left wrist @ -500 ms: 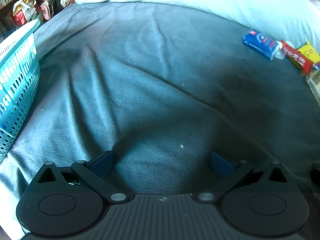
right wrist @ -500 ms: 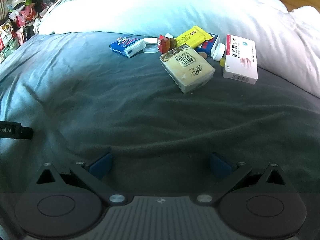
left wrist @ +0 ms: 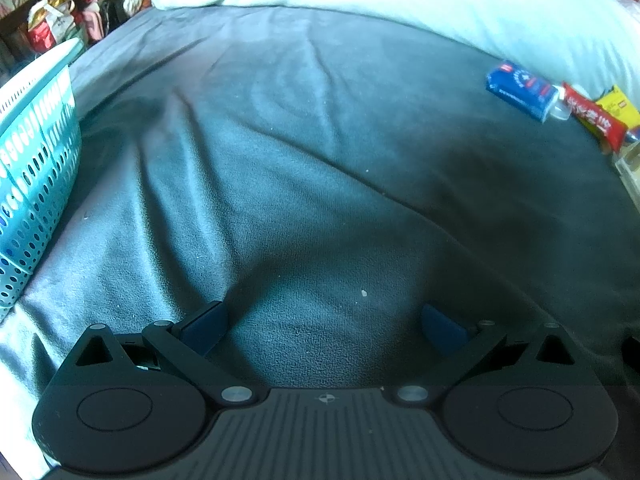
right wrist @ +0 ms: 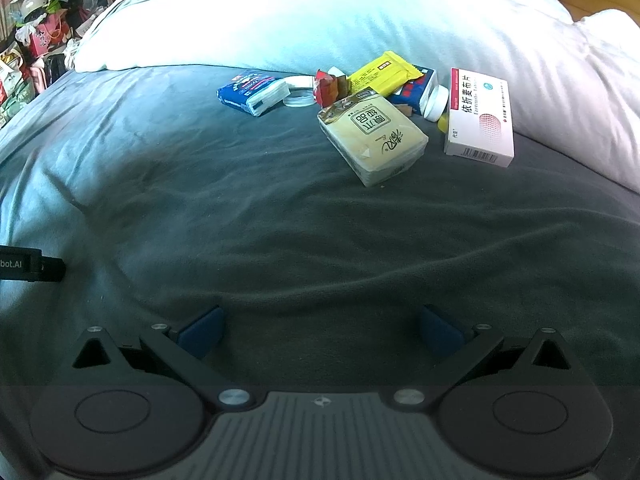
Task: Organize objects
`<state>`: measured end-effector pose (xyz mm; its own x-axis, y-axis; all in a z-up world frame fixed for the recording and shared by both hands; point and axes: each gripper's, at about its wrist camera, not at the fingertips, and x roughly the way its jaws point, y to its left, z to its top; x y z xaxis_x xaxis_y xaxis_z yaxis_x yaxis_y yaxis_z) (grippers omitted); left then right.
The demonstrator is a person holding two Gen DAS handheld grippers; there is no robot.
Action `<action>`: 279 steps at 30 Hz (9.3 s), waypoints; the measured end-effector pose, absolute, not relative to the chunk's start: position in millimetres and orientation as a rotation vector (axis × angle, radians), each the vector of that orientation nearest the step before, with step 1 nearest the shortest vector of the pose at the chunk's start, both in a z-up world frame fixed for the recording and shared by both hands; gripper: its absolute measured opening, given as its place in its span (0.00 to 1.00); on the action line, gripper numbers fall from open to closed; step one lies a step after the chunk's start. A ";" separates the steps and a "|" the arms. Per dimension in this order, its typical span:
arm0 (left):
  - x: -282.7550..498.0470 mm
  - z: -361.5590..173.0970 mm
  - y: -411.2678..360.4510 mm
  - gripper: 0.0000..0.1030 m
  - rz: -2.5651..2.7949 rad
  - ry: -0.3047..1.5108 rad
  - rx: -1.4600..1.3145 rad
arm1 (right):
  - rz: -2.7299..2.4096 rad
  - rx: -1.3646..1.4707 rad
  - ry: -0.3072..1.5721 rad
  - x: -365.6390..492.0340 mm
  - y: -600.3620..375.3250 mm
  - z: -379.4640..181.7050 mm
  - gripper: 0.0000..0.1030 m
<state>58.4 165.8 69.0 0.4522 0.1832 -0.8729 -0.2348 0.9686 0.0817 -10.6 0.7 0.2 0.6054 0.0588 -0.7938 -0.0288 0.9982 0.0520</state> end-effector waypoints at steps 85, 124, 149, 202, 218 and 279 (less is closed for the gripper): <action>56.9 65.9 169.7 1.00 0.267 1.057 -0.045 | 0.043 0.038 0.909 -12.9 -0.2 1.0 1.00; 192.4 66.5 -42.6 1.00 -0.091 0.975 -0.088 | -0.145 0.399 0.708 -12.2 -165.3 12.0 0.99; 116.9 91.2 78.1 0.83 -0.083 0.929 0.068 | -0.114 0.358 0.616 -18.1 -141.6 26.0 0.89; 109.0 45.8 31.5 0.49 0.069 0.794 0.100 | -0.075 0.123 0.716 30.5 -114.6 7.6 0.62; 79.2 171.0 143.9 0.45 0.243 0.673 -0.001 | 0.065 0.088 0.552 14.3 -48.7 101.4 0.62; -48.5 239.8 528.9 0.52 0.709 0.663 -0.344 | 0.838 -0.132 0.623 17.8 460.6 285.0 0.62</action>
<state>-48.6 528.9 239.8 0.5694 0.4859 -0.6632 -0.6943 0.7161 -0.0715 17.8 460.6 285.0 0.5030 0.6543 -0.5647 -0.7292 0.6720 0.1291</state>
